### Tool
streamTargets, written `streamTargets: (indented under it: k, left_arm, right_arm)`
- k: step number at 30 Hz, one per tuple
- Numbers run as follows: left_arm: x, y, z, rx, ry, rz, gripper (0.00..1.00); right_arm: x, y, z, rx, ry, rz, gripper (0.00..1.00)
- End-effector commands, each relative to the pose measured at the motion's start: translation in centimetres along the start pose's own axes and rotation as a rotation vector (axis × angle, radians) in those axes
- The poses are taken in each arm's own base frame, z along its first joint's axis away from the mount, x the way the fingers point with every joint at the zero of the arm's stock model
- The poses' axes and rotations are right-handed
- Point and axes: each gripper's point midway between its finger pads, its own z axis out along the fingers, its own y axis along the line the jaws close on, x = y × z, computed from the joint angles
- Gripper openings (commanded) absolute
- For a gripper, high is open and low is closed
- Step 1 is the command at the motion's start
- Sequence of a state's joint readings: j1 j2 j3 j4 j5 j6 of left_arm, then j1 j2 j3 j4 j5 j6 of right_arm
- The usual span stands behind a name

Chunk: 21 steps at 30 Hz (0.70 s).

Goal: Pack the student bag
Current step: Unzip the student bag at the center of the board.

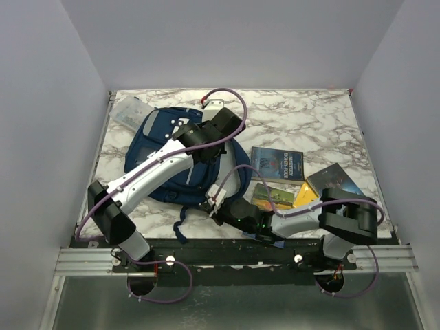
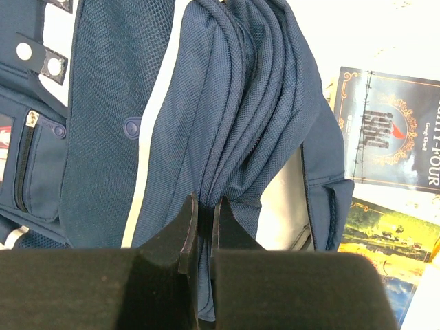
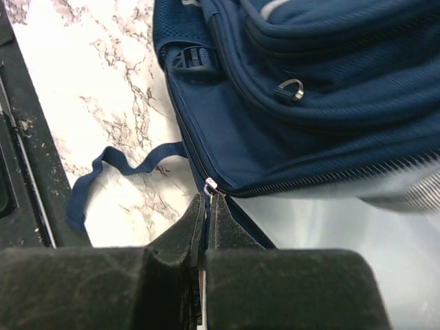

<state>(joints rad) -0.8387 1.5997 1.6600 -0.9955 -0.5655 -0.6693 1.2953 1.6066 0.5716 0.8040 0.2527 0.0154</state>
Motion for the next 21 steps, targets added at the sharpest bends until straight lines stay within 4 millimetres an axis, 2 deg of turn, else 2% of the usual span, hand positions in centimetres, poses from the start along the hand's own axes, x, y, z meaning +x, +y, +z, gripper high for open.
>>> streamTargets:
  k: [1,6,9,12,15,18,19,20,21]
  left_arm:
    - [-6.6,-1.1,-4.0,0.154,-0.242,-0.225,0.0]
    - [-5.1,-0.8,-4.4,0.195,-0.218,-0.246,0.0]
    - [-3.9,-0.9,-4.6,0.231,-0.196,-0.233,0.0]
    - [-3.1,-0.9,-5.0,0.287,-0.208,-0.17,0.0]
    - [-1.8,0.2,-4.8,0.293,-0.222,-0.089,0.0]
    - [-0.2,1.3,-4.4,0.292,-0.23,-0.011,0.0]
    - [0.3,1.6,-4.2,0.292,-0.236,0.014,0.0]
    - [0.6,1.9,-4.0,0.293,-0.241,0.03,0.0]
    - [0.9,2.0,-3.9,0.298,-0.247,0.054,0.0]
  right_arm:
    - [1.9,4.4,1.9,-0.189,0.01,-0.098,0.0]
    - [0.7,7.0,3.9,-0.304,-0.091,-0.131,0.06]
    - [-0.2,8.4,3.7,-0.381,-0.186,-0.14,0.15]
    - [0.2,9.6,2.9,-0.456,-0.138,-0.102,0.25]
    - [0.0,8.1,-0.4,-0.419,-0.17,-0.014,0.49]
    - [-1.4,6.7,-3.9,-0.384,-0.189,0.083,0.7]
    - [-1.1,6.2,-4.8,-0.365,-0.159,0.108,0.81]
    - [-1.6,5.7,-5.6,-0.344,-0.149,0.14,1.0]
    - [-1.2,5.1,-6.1,-0.314,-0.11,0.154,1.0]
